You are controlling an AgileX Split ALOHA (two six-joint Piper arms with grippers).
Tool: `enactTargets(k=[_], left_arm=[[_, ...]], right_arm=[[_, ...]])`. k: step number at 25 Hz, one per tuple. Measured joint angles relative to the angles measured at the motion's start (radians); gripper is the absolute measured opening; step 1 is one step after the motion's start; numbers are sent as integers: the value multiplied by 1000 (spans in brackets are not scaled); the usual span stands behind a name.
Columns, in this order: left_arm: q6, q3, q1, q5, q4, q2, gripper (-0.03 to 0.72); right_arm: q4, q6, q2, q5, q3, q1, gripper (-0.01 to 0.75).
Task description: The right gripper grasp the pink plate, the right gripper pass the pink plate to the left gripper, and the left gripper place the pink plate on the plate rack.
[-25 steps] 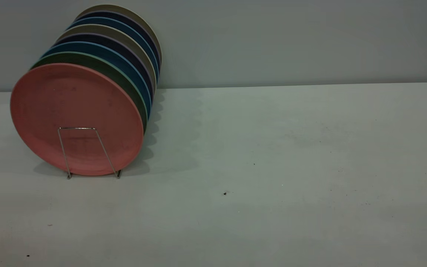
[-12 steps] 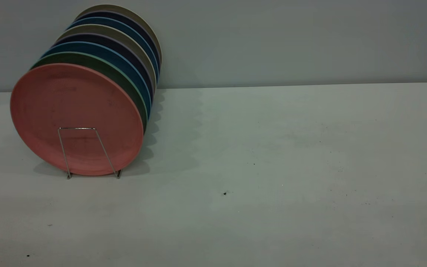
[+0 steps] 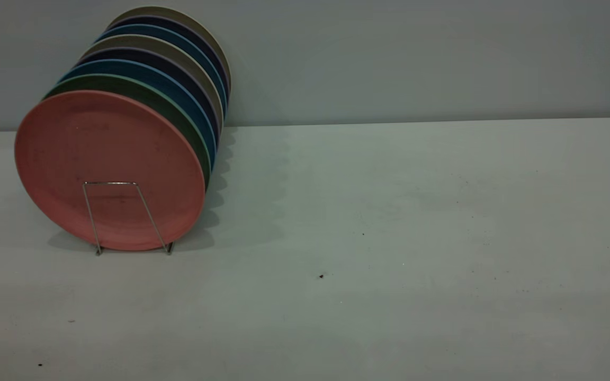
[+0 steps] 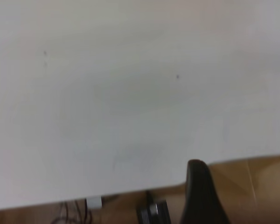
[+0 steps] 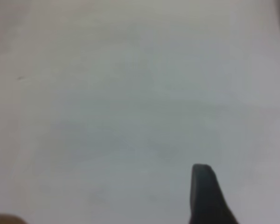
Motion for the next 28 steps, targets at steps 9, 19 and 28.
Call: enactTargets(k=[9, 19, 28], left_arm=[[-2, 0, 0, 2, -1, -165, 499], [-2, 0, 0, 2, -1, -167, 499], [-2, 0, 0, 2, -1, -167, 499]], right_arm=[[2, 0, 0, 0, 0, -29, 429], [3, 0, 0, 0, 0, -29, 429], [3, 0, 0, 0, 0, -29, 429]])
